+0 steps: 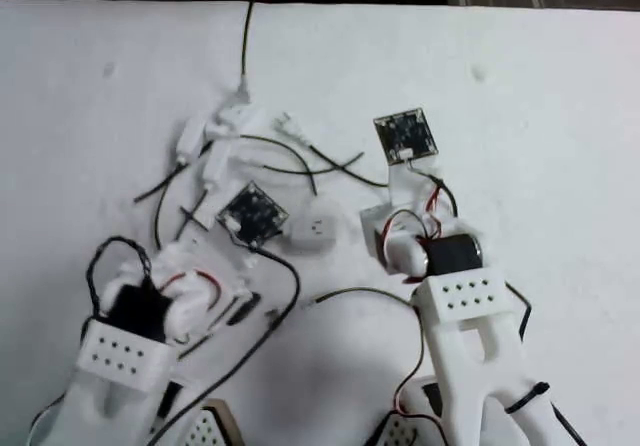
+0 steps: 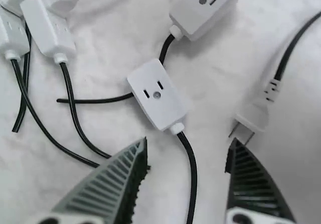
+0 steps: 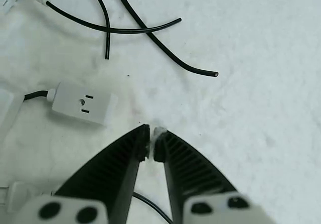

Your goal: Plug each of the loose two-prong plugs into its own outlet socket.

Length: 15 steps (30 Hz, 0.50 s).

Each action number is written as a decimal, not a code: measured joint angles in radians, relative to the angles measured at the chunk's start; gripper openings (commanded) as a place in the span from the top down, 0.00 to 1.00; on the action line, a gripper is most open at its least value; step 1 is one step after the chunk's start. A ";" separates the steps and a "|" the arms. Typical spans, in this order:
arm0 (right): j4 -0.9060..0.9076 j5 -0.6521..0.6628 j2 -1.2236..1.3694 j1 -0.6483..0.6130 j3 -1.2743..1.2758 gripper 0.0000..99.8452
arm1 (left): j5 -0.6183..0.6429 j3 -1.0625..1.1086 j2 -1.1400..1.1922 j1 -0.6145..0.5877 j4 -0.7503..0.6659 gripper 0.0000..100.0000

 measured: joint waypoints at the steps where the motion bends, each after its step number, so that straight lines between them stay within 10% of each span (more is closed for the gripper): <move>1: 0.000 0.000 0.000 0.002 0.000 0.98 | 0.005 0.025 0.000 0.000 -0.040 0.72; 15: 0.000 0.000 0.000 0.000 0.000 0.98 | 0.051 0.075 0.124 -0.009 -0.209 0.72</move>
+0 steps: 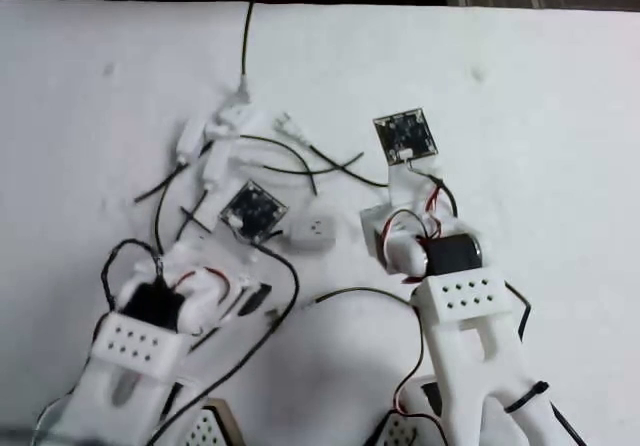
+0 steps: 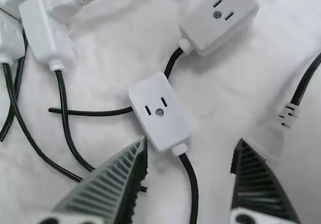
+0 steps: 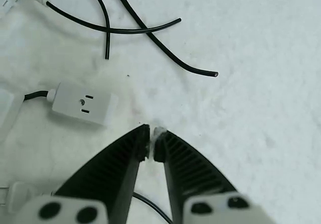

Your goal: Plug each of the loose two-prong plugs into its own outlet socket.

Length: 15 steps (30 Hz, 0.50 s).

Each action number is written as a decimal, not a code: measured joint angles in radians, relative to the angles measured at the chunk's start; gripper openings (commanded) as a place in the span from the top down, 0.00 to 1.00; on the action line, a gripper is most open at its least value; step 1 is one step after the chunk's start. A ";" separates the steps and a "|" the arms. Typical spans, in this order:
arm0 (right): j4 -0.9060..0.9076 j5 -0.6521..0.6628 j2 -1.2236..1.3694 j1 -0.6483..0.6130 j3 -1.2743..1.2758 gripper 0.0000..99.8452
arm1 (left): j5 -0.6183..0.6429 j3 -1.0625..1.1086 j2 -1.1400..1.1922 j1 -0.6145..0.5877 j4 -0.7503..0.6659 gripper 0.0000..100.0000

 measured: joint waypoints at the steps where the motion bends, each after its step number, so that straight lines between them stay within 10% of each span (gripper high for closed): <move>1: 0.000 0.000 0.000 0.000 0.000 0.98 | 0.003 -0.021 0.054 -0.011 -0.014 0.72; 9: 0.000 0.000 0.000 0.000 0.000 0.98 | 0.031 -0.276 0.551 -0.064 -0.035 0.74; 15: 0.000 0.000 0.000 0.000 0.000 0.98 | 0.025 -0.416 0.776 -0.061 0.000 0.93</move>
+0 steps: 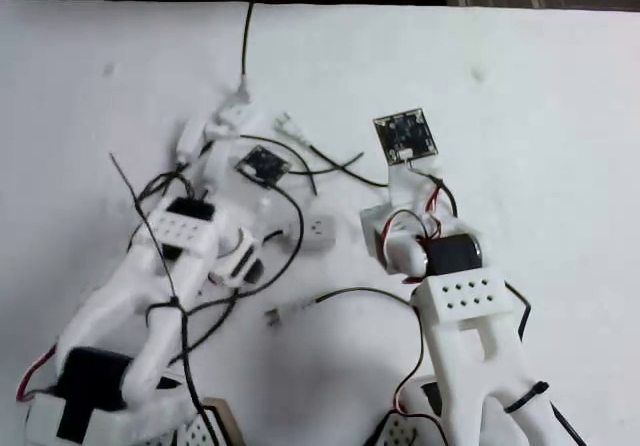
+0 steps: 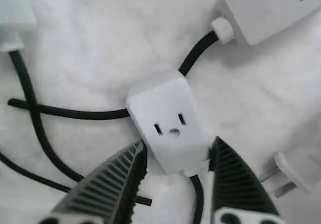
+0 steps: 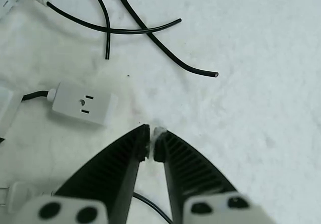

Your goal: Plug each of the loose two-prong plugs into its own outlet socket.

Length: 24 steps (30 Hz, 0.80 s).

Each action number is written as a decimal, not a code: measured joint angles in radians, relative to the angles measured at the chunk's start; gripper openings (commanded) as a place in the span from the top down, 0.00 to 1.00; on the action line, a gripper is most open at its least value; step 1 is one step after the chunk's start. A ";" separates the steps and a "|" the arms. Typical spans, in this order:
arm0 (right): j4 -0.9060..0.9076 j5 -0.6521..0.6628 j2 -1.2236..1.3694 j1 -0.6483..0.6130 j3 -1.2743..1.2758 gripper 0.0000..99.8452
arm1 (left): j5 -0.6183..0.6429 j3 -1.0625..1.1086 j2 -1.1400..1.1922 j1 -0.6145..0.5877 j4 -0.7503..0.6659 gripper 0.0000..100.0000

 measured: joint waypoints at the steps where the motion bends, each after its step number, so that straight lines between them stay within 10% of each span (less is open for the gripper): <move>1: 0.000 0.000 0.000 0.000 0.000 0.98 | -0.012 -0.015 0.008 0.000 0.006 0.94; 15: 0.000 0.000 0.000 0.000 0.000 0.98 | -0.543 -0.187 -0.175 -0.180 0.227 0.96; 24: 0.000 0.000 0.000 0.000 0.000 0.98 | -0.601 0.003 -0.511 -0.147 0.282 0.73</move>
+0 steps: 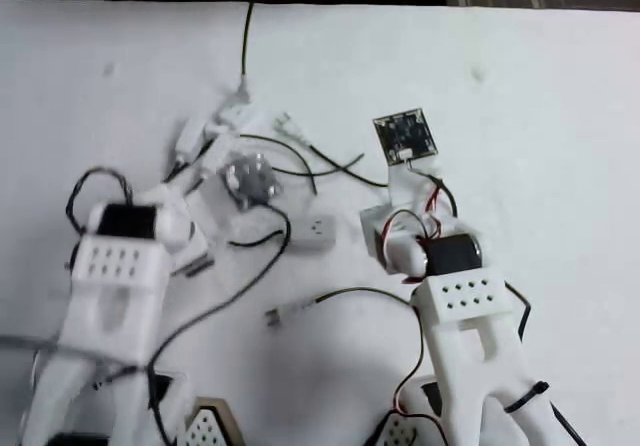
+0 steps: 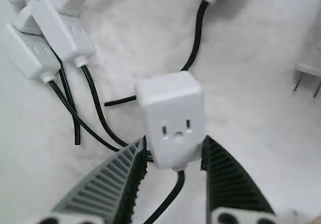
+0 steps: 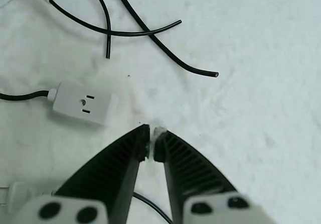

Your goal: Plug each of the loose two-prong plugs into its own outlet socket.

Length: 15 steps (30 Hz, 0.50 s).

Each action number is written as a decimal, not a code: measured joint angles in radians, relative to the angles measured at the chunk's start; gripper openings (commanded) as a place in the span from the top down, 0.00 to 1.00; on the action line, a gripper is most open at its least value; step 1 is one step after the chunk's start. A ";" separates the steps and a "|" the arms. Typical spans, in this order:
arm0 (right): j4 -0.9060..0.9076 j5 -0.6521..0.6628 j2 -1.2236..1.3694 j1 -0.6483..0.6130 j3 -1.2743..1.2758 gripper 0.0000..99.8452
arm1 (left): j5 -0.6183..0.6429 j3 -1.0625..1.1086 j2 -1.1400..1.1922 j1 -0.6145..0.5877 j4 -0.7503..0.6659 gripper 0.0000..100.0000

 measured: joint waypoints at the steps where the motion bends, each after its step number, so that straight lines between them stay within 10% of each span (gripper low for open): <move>1: 0.000 0.000 0.000 0.000 0.000 0.98 | 0.008 0.031 -0.066 0.008 0.011 0.72; 15: 0.000 0.000 0.000 0.000 0.000 0.98 | 0.021 0.493 -0.801 -0.043 -0.084 0.77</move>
